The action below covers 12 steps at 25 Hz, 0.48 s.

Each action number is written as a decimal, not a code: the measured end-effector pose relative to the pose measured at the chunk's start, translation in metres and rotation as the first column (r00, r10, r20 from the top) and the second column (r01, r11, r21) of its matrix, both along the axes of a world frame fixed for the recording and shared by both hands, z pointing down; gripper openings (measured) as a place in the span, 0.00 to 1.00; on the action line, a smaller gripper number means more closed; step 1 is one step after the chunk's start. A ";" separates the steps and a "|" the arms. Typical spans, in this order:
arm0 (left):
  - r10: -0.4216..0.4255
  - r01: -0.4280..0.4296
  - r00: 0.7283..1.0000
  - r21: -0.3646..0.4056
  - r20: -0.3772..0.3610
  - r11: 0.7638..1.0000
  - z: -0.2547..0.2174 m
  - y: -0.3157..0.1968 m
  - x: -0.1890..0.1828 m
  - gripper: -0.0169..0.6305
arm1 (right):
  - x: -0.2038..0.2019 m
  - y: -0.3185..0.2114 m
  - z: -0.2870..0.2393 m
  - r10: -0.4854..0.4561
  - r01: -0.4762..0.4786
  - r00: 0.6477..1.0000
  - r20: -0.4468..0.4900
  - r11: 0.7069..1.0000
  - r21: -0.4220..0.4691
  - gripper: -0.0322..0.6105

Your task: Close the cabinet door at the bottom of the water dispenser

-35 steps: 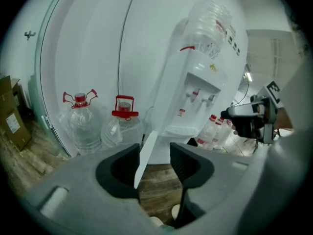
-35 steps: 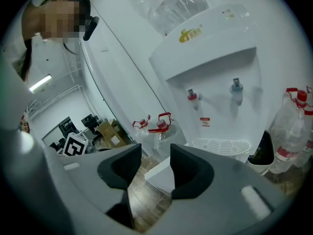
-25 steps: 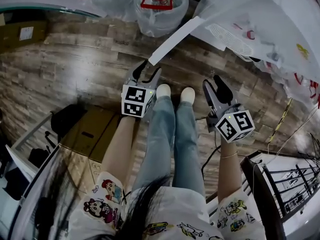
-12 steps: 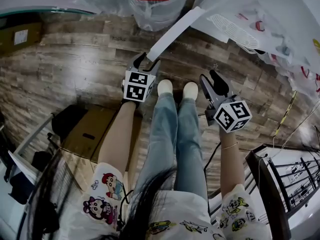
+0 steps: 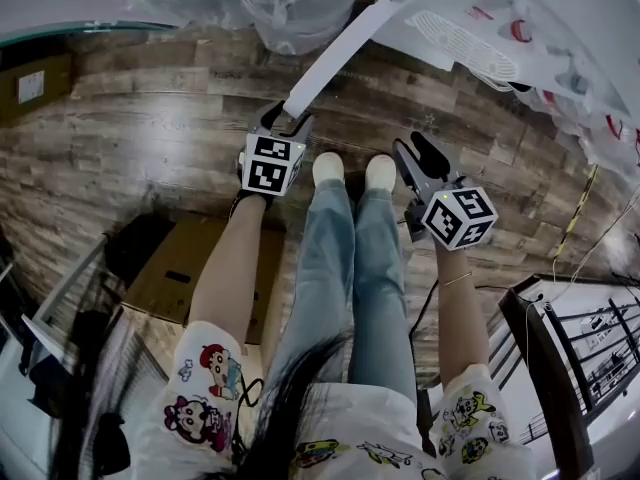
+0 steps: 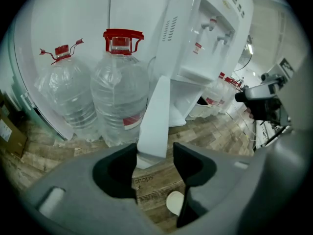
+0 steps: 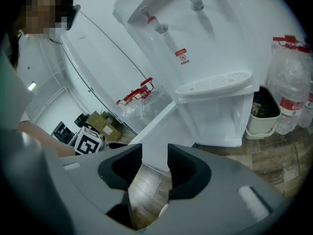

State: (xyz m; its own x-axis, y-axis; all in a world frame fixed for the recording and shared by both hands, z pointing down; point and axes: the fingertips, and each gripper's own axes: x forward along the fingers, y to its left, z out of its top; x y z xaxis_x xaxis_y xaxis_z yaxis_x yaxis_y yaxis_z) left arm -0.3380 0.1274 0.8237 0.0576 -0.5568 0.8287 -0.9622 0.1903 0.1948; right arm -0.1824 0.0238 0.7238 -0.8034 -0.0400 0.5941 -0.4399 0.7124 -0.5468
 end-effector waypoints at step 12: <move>0.025 -0.025 0.999 -0.023 0.035 0.999 0.001 -0.001 0.003 0.32 | 0.010 0.001 0.005 0.061 -0.061 0.998 -0.022 0.998 0.014 0.16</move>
State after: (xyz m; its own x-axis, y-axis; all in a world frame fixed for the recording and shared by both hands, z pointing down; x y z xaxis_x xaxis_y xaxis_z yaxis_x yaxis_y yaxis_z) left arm -0.3349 0.1266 0.8246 0.0420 -0.5367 0.8427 -0.9729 0.1701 0.1569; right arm -0.1729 0.0250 0.7288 -0.7856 -0.0967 0.6111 -0.4949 0.6910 -0.5269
